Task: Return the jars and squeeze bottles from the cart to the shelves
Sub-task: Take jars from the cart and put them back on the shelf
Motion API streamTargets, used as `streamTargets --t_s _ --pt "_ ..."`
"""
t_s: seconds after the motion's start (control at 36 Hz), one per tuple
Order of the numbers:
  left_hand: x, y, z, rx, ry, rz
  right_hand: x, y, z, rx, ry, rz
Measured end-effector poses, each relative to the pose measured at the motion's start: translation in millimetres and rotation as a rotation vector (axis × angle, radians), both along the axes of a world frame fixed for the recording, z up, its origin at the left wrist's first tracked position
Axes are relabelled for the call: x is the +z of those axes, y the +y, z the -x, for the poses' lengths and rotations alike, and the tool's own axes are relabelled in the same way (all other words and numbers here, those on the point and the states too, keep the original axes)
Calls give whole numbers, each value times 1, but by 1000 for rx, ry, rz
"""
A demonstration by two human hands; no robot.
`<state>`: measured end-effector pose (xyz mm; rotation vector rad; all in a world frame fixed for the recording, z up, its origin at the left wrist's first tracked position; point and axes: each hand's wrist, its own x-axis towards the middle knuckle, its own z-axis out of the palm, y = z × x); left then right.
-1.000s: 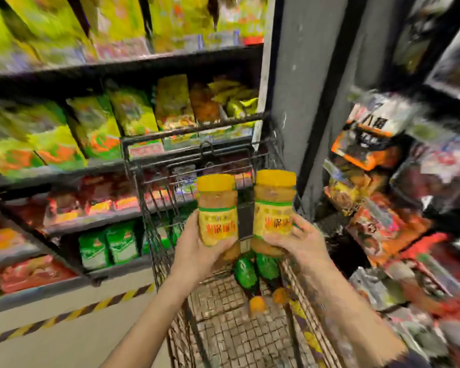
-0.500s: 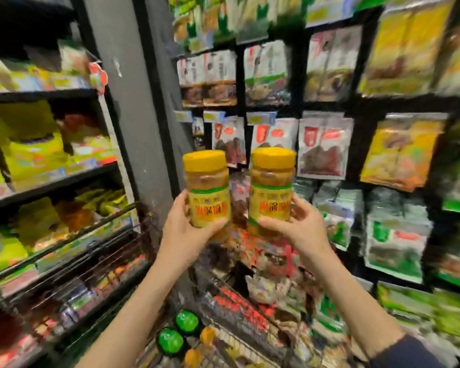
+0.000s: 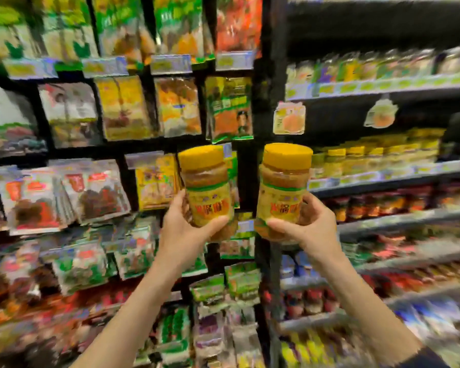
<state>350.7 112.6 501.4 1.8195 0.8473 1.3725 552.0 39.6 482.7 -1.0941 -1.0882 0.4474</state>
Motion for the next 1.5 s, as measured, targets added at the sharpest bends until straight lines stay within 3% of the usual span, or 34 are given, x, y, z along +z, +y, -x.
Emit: streamTargets --t_s 0.31,0.58,1.14,1.5 --pt "-18 -37 -235 -370 6 34 -7 -101 -219 -362 -49 16" --pt "-22 -42 -388 -582 31 79 -13 -144 -341 -567 1 -7" --pt "-11 44 -683 -701 74 -28 -4 -89 -597 -748 -44 52" --pt "-9 67 -822 -653 105 -35 -9 -59 -737 -690 -80 82"
